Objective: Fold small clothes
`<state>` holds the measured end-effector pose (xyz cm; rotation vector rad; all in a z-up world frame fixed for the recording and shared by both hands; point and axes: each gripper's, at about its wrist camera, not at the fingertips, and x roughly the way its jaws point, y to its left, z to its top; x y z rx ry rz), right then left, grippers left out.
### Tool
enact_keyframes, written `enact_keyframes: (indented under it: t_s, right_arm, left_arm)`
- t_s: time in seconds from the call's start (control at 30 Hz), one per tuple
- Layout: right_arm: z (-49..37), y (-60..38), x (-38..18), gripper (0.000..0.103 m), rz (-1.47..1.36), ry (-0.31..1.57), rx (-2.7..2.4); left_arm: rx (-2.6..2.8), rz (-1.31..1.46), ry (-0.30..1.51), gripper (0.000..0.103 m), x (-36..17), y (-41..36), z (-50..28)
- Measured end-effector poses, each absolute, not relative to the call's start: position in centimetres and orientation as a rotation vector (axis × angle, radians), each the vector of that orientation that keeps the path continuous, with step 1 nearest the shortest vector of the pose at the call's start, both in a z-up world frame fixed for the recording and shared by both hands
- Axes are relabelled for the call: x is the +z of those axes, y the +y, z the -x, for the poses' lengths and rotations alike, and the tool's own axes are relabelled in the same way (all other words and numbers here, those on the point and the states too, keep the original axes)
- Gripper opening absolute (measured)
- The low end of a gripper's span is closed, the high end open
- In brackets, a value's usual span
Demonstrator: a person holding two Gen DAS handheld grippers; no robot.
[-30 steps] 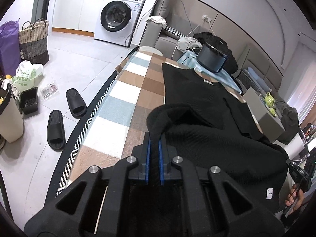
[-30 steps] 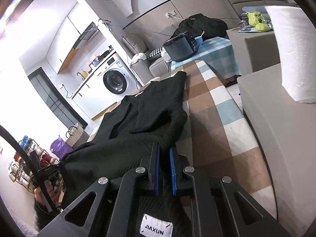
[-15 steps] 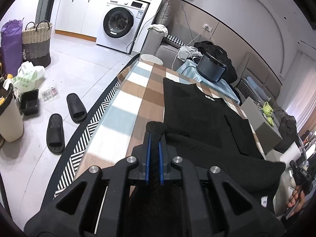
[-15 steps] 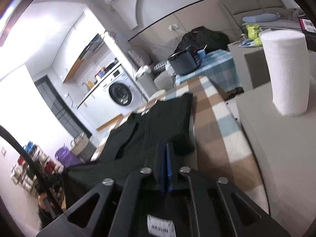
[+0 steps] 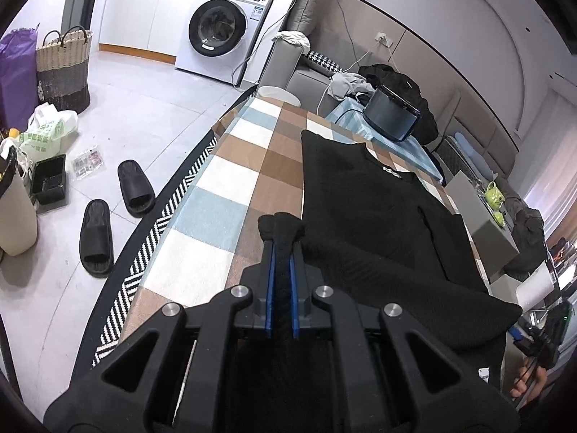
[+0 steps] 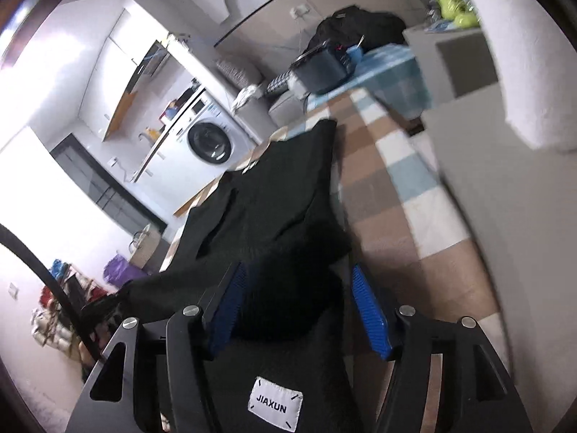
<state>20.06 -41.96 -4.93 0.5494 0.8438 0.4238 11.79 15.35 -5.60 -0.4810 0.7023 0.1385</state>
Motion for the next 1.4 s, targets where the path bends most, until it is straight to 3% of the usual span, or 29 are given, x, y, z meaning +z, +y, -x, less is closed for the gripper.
enact_keyframes:
  t_s: [0.17, 0.57, 0.63, 0.7, 0.77, 1.0, 1.3, 1.4]
  right_arm:
    - [-22.4, -39.9, -6.7, 0.065, -0.522, 0.939, 0.471]
    - [-21.1, -40.4, -4.9, 0.064, -0.527, 0.842, 0.664]
    - [-20.7, -40.3, -4.4, 0.05, -0.502, 0.813, 0.671]
    - [-20.5, -40.1, -3.6, 0.014, -0.459, 0.778, 0.63]
    - [-20.6, -39.5, -2.7, 0.005, -0.385, 0.738, 0.545]
    - [-21.9, -40.0, 0.2, 0.004, -0.419, 0.611, 0.405]
    - [-30.7, -40.1, -4.1, 0.005, -0.564, 0.835, 0.114]
    - [-31.5, -40.2, -5.6, 0.012, -0.578, 0.915, 0.089]
  left_arm:
    - [0.14, 0.479, 0.702, 0.004, -5.8, 15.4, -11.8]
    - [0.145, 0.489, 0.713, 0.004, -6.2, 15.6, -11.4]
    - [0.144, 0.487, 0.71, 0.005, -6.1, 15.6, -11.4]
    - [0.141, 0.485, 0.705, 0.004, -6.1, 15.6, -11.5]
    - [0.138, 0.484, 0.691, 0.004, -5.9, 15.6, -11.4]
    - [0.137, 0.498, 0.67, 0.004, -5.2, 16.5, -13.2]
    - [0.209, 0.478, 0.796, 0.006, -8.8, 17.4, -20.6]
    - [0.232, 0.495, 0.861, 0.029, -10.1, 17.9, -21.0]
